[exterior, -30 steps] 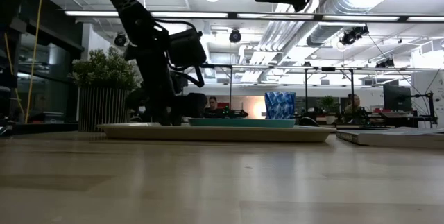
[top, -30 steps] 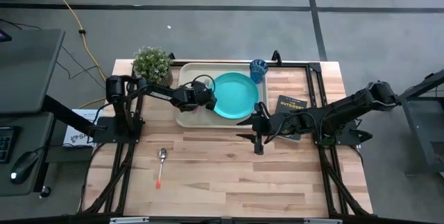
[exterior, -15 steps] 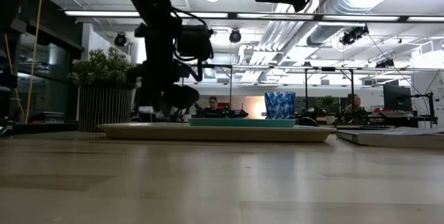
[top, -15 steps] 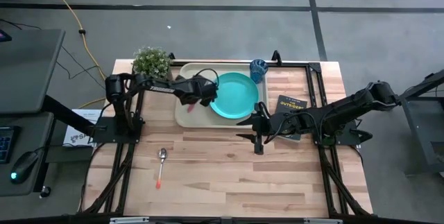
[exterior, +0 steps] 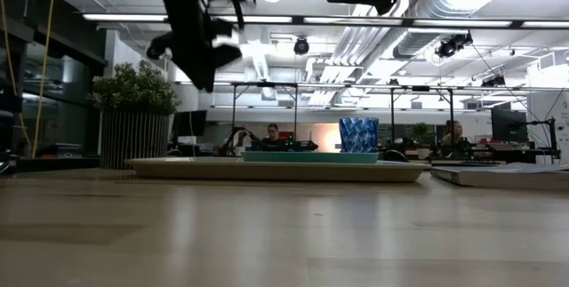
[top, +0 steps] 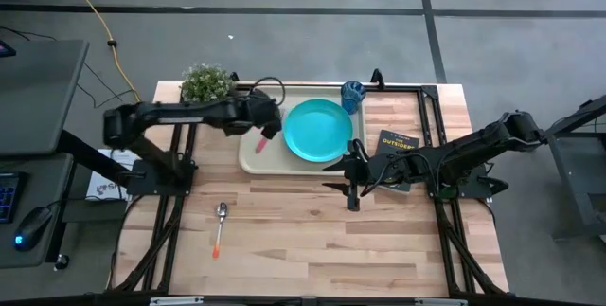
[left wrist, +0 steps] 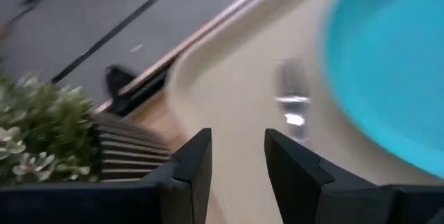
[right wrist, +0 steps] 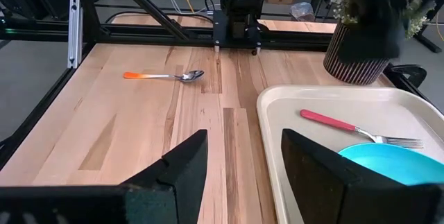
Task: Pick and place plate/cup/fork/spoon on tray
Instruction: Put the orange spoon on the white serving tray to the left of the red fork
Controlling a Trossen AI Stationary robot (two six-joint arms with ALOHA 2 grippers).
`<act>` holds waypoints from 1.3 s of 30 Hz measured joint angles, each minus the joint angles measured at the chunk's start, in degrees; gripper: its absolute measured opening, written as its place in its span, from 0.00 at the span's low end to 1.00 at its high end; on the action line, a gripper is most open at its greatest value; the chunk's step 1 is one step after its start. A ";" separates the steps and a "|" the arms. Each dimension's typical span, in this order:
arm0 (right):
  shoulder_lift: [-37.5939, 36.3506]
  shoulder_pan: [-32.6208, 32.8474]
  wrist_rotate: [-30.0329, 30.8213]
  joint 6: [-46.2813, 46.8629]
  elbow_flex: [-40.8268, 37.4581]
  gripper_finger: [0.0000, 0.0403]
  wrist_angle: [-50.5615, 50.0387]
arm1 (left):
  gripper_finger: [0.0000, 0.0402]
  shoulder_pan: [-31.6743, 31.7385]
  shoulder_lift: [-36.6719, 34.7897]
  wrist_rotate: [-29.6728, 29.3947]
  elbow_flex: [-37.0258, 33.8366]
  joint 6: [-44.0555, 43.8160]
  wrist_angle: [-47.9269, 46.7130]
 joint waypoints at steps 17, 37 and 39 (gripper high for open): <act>0.00 -0.01 0.00 0.02 0.00 0.44 -0.44 | 0.29 -36.13 -28.80 16.61 -29.98 18.55 31.14; 0.00 -0.02 0.02 0.15 0.00 0.44 0.02 | 0.29 -64.15 -19.86 20.49 -31.54 -46.35 24.03; 0.00 -0.02 0.00 0.10 0.00 0.44 0.04 | 0.29 -67.72 -19.28 19.33 -31.54 -50.99 20.51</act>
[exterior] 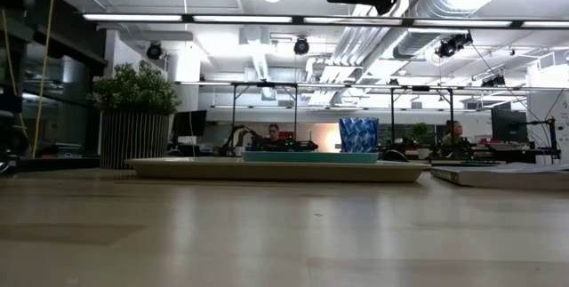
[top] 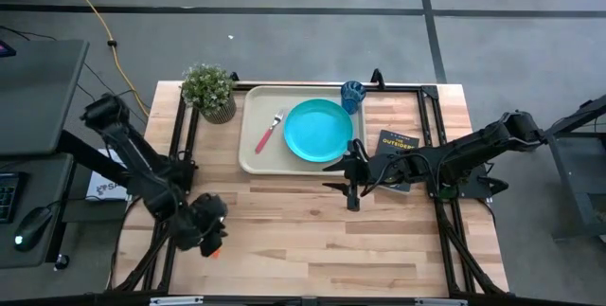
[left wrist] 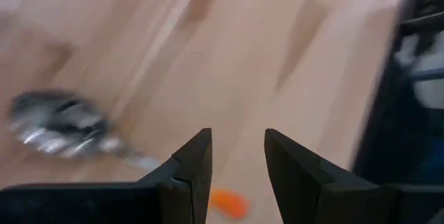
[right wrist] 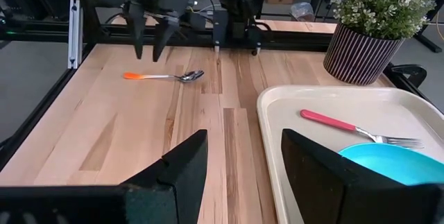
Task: Pick and place plate/cup/fork/spoon on tray
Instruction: Put the orange spoon on the white serving tray to the left of the red fork
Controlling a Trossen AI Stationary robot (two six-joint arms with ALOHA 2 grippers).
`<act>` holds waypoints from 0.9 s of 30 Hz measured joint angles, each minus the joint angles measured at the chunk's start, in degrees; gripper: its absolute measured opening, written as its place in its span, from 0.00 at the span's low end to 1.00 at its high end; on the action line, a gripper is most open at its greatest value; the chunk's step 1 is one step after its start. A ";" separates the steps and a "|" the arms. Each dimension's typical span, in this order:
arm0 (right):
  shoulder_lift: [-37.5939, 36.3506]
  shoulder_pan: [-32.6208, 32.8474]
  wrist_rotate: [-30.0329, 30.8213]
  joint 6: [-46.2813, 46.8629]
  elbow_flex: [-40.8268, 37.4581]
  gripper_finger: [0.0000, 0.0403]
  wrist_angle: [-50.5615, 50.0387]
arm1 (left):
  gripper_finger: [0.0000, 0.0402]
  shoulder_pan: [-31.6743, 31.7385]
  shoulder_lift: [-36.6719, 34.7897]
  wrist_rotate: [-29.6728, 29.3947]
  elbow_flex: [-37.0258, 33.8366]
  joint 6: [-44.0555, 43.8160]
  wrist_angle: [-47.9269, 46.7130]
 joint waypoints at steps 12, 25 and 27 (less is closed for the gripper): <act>0.00 0.00 0.00 1.96 0.00 0.44 0.01 | 0.29 -3.26 1.20 -12.25 0.00 0.79 -19.61; 0.00 0.01 0.00 1.87 0.00 0.44 0.01 | 0.29 -0.03 0.05 -5.42 -8.39 2.05 -17.14; 0.00 0.01 0.00 1.87 0.00 0.44 0.01 | 0.29 -0.03 -0.64 -5.07 -8.68 2.38 -15.94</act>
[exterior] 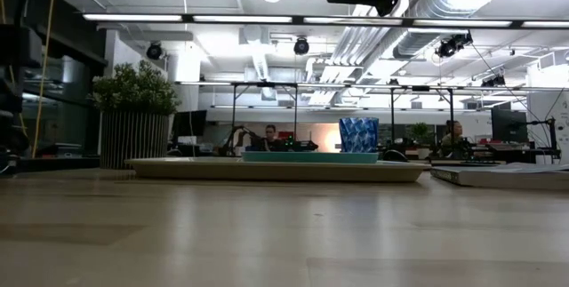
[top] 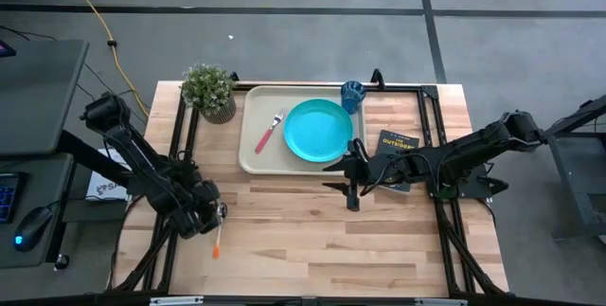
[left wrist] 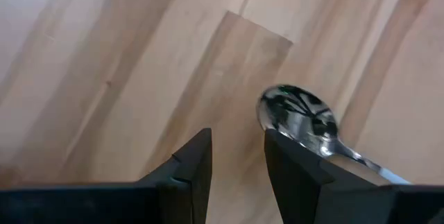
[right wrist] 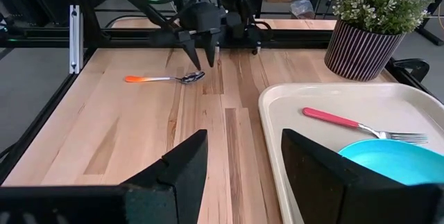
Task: Pick and place plate/cup/fork/spoon on tray
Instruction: Put the orange spoon on the white serving tray to the left of the red fork
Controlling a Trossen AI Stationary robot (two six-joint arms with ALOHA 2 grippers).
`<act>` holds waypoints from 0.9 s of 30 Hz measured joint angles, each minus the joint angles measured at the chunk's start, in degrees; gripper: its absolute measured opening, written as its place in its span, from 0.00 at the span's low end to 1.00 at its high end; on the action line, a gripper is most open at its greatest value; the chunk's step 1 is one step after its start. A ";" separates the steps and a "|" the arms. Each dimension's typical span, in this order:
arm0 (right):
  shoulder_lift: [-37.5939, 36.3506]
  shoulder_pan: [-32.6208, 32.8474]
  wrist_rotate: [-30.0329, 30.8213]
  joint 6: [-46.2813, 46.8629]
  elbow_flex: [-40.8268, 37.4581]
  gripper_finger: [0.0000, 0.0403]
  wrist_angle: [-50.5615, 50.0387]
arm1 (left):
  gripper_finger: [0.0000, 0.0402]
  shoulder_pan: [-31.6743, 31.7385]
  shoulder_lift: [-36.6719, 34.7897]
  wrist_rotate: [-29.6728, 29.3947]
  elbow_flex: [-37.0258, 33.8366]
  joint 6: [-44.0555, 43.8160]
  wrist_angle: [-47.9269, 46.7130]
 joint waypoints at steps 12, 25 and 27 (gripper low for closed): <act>0.00 -0.01 0.00 0.17 0.00 0.44 -0.02 | 0.29 0.29 -7.47 1.03 -0.15 2.60 1.56; 0.00 -0.01 -0.07 0.17 0.00 0.44 -0.48 | 0.29 6.05 -8.52 5.25 -10.84 6.61 19.87; -0.01 0.01 -0.09 0.17 0.00 0.44 -0.48 | 0.29 6.40 -8.50 5.32 -10.88 6.67 20.13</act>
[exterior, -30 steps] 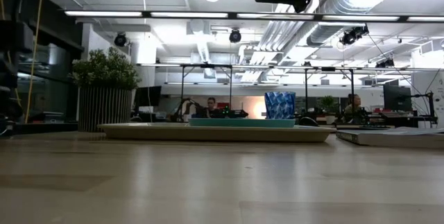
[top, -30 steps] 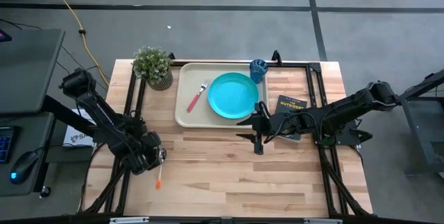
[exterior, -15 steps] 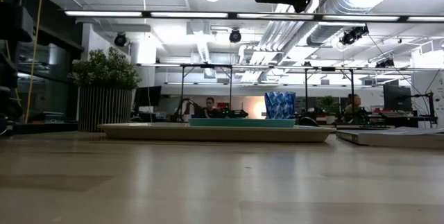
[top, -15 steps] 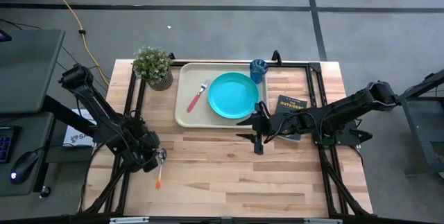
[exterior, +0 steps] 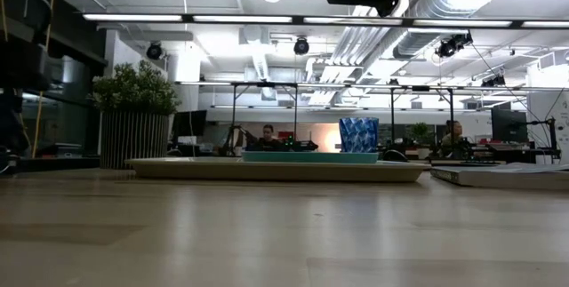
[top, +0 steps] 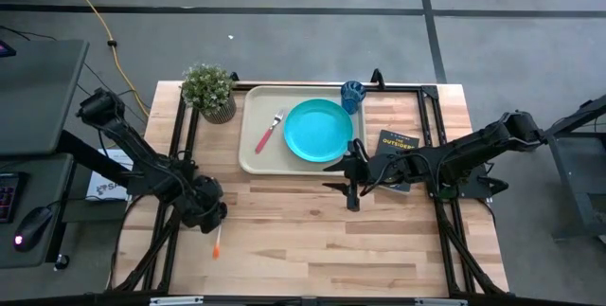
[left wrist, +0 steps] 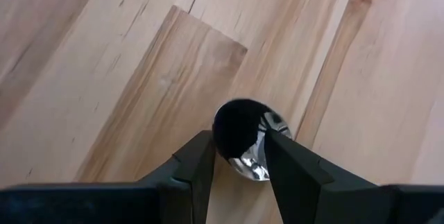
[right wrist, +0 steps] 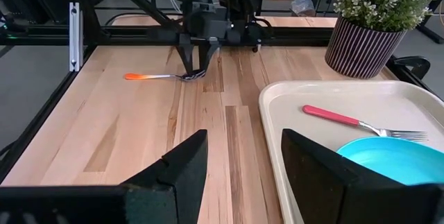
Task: Pick and place plate/cup/fork/spoon on tray
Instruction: Put the orange spoon on the white serving tray to the left of the red fork
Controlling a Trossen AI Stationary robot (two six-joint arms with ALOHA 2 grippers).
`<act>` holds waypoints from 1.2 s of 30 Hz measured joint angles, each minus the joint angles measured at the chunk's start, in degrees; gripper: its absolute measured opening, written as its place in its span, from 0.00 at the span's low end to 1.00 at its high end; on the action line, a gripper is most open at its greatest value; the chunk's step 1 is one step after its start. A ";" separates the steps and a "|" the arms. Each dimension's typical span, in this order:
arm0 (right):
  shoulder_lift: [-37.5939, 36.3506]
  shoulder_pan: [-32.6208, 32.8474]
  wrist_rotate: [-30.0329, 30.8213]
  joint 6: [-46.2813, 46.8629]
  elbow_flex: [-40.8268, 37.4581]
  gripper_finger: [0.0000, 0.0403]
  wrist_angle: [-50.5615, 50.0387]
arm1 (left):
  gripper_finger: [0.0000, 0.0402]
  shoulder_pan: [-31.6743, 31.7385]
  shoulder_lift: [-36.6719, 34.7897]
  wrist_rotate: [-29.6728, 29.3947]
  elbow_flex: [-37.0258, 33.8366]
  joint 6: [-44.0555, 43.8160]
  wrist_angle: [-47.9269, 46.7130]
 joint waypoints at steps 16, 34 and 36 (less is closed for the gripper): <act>0.01 -0.02 -0.11 0.00 0.00 0.44 -0.13 | 0.29 0.31 0.68 2.05 -0.31 -2.61 8.26; -0.01 0.00 -0.11 0.00 0.00 0.44 -0.13 | 0.01 0.29 0.23 0.79 -0.01 8.62 8.54; 0.00 -0.02 -0.11 0.00 0.00 0.44 -0.13 | 0.01 0.29 -0.50 0.05 0.56 9.43 8.50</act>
